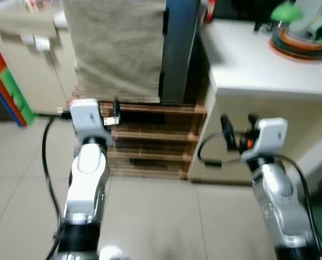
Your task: Restocking fridge
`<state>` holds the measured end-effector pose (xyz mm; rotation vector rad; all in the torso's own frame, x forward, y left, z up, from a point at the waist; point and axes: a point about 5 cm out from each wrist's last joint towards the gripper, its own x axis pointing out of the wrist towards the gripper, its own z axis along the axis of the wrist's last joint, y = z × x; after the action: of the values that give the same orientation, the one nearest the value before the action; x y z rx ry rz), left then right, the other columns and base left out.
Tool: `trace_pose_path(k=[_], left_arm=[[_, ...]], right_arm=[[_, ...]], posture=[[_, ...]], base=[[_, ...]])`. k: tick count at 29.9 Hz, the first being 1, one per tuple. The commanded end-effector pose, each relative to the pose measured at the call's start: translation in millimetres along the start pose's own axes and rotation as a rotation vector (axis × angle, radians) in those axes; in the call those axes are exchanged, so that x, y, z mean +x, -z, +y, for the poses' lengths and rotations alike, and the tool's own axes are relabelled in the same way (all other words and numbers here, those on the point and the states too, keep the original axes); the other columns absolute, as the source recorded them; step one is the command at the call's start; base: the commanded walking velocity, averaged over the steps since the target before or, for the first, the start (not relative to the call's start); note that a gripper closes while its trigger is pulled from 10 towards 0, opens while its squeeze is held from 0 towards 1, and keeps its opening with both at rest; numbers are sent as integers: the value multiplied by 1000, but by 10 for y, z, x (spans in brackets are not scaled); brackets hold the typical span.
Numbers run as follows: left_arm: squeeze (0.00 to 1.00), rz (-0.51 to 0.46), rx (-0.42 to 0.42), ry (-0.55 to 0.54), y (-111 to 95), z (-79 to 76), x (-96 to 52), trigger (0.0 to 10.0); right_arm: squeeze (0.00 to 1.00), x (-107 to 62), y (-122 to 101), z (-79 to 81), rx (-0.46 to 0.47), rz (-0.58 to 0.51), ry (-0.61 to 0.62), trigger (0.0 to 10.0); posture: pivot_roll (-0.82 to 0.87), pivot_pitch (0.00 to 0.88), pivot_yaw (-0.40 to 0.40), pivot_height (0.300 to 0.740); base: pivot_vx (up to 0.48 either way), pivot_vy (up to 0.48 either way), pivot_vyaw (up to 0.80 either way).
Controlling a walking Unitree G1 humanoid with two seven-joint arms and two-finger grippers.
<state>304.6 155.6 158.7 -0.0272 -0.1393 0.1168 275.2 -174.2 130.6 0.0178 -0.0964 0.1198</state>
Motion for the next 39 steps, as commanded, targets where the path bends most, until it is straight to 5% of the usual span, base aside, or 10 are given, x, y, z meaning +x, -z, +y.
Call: trace_pose_path(k=[1,39], left_arm=[[0,16,1,-4,-4,36,40,10000],[0,109,10,15,153,162,118,10000]], right_arm=[[0,29,-3,35,12,-6,-8,10000],[0,84,8,102,21,-23,-35,10000]], posture=[[-107,0,-8,740],[-85,0,-1,740]], base=[[349,330,0],[324,325,0]])
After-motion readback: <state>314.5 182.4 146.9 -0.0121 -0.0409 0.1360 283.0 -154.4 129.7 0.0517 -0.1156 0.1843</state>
